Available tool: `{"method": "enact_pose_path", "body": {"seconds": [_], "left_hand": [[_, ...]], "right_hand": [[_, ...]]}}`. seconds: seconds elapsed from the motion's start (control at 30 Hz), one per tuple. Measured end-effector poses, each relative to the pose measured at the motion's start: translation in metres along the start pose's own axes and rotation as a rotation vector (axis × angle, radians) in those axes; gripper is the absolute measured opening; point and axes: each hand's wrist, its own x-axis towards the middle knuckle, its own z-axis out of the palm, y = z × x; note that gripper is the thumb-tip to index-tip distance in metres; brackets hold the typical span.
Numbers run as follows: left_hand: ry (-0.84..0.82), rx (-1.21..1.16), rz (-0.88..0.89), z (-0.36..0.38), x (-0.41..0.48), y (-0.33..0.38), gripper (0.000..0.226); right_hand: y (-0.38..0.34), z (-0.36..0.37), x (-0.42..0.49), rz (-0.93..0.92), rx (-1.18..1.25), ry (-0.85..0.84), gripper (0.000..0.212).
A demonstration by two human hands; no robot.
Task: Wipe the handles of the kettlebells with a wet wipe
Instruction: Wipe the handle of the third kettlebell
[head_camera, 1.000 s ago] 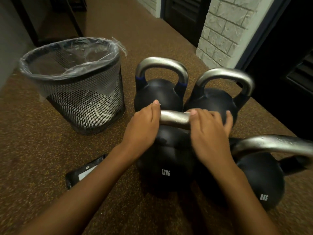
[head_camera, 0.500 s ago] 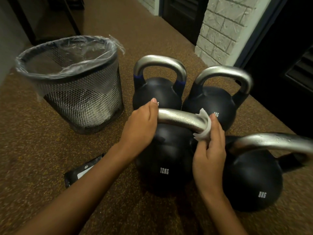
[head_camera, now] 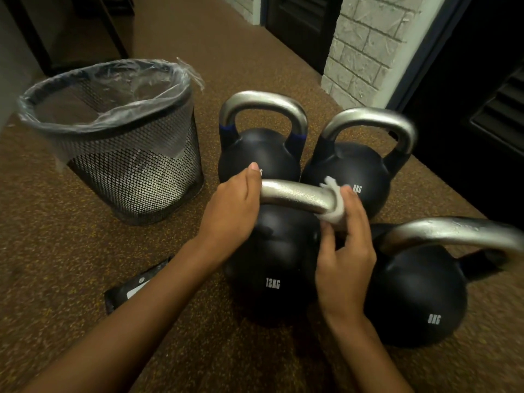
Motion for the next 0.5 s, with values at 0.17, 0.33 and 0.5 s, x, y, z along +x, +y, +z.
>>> {"method": "enact_pose_path", "body": {"seconds": [0.17,0.33,0.5], "left_hand": [[-0.021,-0.017,-0.016,-0.001,-0.001,0.001,0.042],[-0.014,-0.022,-0.015,-0.001,-0.001,0.001,0.043],[0.004,-0.012,-0.019,-0.001,-0.001,0.002,0.042]], "right_hand": [[0.016,-0.002,-0.001,-0.082,-0.062,0.032,0.051],[0.022,-0.002,-0.009,0.116,0.025,0.079,0.054],[-0.002,0.0,0.004,-0.104,-0.094,-0.045,0.054]]}}
